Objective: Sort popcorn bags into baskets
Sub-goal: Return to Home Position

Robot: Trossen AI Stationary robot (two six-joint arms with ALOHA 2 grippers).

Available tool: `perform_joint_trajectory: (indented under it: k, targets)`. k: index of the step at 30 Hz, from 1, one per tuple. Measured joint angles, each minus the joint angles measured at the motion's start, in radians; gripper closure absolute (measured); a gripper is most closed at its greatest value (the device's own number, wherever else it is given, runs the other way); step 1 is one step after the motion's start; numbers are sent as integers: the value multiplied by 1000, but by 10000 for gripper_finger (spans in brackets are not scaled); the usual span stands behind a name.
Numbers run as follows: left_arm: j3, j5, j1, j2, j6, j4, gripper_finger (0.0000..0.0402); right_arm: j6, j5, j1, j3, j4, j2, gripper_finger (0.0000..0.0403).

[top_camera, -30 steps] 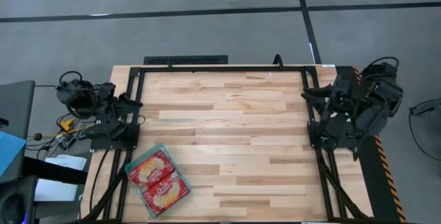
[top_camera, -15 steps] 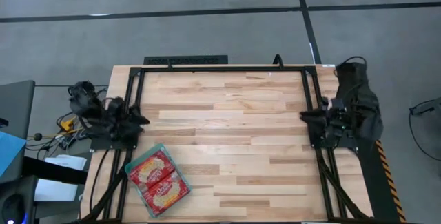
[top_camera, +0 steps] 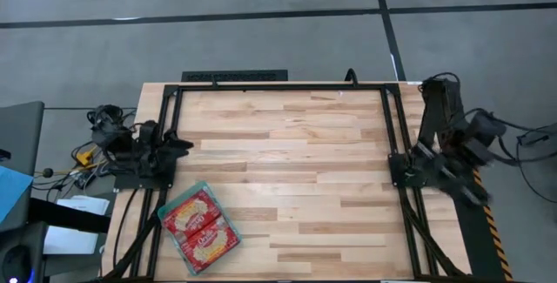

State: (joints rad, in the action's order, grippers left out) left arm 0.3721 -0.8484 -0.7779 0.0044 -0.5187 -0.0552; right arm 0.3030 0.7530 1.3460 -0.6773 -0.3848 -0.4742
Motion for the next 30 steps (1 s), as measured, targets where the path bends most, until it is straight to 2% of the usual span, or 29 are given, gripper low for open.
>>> perform_joint_trajectory:
  k: [2, 3, 8, 10, 12, 14, 17, 19, 20, 23, 24, 26, 30]
  targets:
    - [0, -7, 0, 0, 26, -8, 177, -26, 157, -1, 0, 72, 50, 280]
    - [0, 16, 0, 0, 75, -10, 177, -28, 177, -2, 0, 115, 81, 280]
    - [3, 77, 0, -3, 174, -18, 177, -3, 52, -32, 0, 322, 236, 279]
    - [-9, 74, 0, -3, 177, -49, 177, -7, 6, -62, 14, 351, 314, 279]
    - [-20, 119, 1, -2, 195, -53, 177, -6, -31, -94, 51, 347, 400, 280]
    - [-32, 259, 0, -3, 225, 10, 177, -2, -43, -114, 104, 348, 471, 281]
    - [-79, 566, 0, -3, 344, 206, 177, 60, 16, -121, 158, 302, 449, 279]
    - [-111, 709, -1, -4, 412, 276, 177, 28, -58, -138, 182, 313, 462, 277]
    - [-132, 719, 0, -4, 419, 289, 177, 0, -68, -148, 198, 314, 472, 277]
    - [-220, 624, 0, -2, 361, 298, 177, -87, 70, -178, 244, 305, 470, 279]
    - [-257, 602, 2, -2, 337, 325, 177, -112, 87, -190, 263, 301, 470, 280]
    - [-351, 609, 1, -2, 320, 460, 177, -144, 75, -215, 301, 262, 471, 281]
    - [-358, 651, 2, 7, 349, 479, 177, -244, 0, -279, 410, 198, 471, 281]
